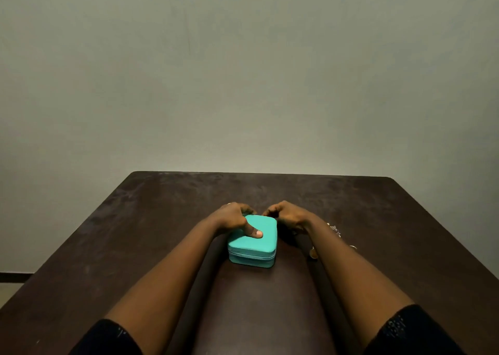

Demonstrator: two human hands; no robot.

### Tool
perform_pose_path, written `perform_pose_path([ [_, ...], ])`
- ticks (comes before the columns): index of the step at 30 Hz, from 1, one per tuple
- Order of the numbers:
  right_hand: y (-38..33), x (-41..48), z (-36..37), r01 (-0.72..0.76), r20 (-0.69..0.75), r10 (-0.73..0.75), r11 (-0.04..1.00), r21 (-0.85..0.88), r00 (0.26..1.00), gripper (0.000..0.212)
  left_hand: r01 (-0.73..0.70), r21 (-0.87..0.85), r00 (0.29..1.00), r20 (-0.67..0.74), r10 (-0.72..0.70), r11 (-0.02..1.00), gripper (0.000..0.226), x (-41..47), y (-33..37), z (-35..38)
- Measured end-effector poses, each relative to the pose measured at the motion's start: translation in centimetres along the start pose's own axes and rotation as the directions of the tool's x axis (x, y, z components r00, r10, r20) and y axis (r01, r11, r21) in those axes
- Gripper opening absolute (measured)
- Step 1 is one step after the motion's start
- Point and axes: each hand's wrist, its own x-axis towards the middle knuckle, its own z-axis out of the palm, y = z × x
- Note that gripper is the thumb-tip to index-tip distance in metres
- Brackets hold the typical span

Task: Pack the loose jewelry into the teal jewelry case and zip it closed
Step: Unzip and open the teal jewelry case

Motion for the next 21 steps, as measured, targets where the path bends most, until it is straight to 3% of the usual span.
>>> perform_pose_path([
  [7, 0.2, 0.0, 0.6, 0.054, -0.084, -0.070, 0.982, -0.179, 0.994, 0.022, -0.056, -0.010, 0.998, -0.001, 0.056, 0.998, 0.065, -0.7, -0.2, 0.6],
  [13, 0.2, -0.6, 1.2, 0.072, -0.137, -0.106, 0.969, -0.235, 0.985, 0.009, -0.017, 0.023, 1.000, 0.007, 0.017, 1.000, 0.065, -1.3, 0.2, 0.7],
  [21, 0.6, -1.1, 1.1, 0.084, -0.192, -0.146, 0.950, -0.300, 0.970, 0.021, 0.022, 0.040, 1.000, -0.016, -0.021, 0.999, 0.066, -1.3, 0.1, 1.0],
])
